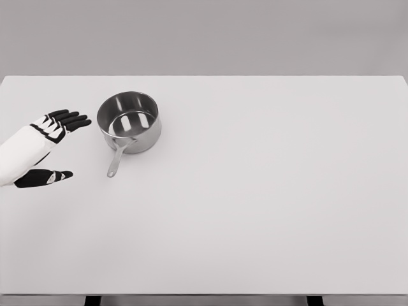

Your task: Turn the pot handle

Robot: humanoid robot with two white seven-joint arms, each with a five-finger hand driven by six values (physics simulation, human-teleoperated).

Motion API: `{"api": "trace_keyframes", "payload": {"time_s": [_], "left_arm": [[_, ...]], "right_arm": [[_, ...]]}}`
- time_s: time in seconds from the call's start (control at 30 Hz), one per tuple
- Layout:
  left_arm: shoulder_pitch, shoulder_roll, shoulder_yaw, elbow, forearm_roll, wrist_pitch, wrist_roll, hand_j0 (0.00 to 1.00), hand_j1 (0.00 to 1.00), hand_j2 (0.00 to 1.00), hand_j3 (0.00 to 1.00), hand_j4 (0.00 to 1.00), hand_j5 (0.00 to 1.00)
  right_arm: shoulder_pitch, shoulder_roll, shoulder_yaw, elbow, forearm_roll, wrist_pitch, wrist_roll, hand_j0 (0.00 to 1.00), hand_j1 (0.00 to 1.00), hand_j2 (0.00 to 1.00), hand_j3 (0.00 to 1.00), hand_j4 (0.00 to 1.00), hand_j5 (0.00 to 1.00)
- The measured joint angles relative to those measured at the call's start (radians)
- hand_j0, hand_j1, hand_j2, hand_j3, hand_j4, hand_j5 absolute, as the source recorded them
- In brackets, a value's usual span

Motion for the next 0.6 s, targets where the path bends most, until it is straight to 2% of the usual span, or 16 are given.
{"api": "trace_keyframes", "payload": {"time_s": [0.1,0.23,0.33,0.47,0.53,0.6], "left_arm": [[-0.003,0.000,0.000,0.000,0.000,0.000,-0.002,1.00,1.00,1.00,1.00,1.00,1.00],[-0.037,0.000,-0.002,0.000,-0.015,0.000,-0.002,1.00,1.00,1.00,1.00,1.00,1.00],[-0.104,-0.003,-0.003,0.002,-0.038,0.000,-0.002,1.00,1.00,1.00,1.00,1.00,1.00],[-0.210,-0.005,-0.012,0.001,-0.116,0.000,-0.026,1.00,1.00,1.00,1.00,1.00,1.00],[-0.267,-0.004,-0.054,0.000,-0.134,0.001,-0.050,1.00,1.00,1.00,1.00,1.00,1.00],[-0.314,-0.005,-0.130,0.000,-0.148,0.000,-0.093,1.00,1.00,1.00,1.00,1.00,1.00]], "right_arm": [[0.000,0.000,0.000,0.000,0.000,0.000,0.000,1.00,1.00,1.00,1.00,1.00,1.00],[0.000,0.000,0.000,0.000,0.000,0.000,0.000,1.00,1.00,1.00,1.00,1.00,1.00],[0.000,0.000,0.000,0.000,0.000,0.000,0.000,1.00,1.00,1.00,1.00,1.00,1.00],[0.000,0.000,0.000,0.000,0.000,0.000,0.000,1.00,1.00,1.00,1.00,1.00,1.00],[0.000,0.000,0.000,0.000,0.000,0.000,0.000,1.00,1.00,1.00,1.00,1.00,1.00],[0.000,0.000,0.000,0.000,0.000,0.000,0.000,1.00,1.00,1.00,1.00,1.00,1.00]]}}
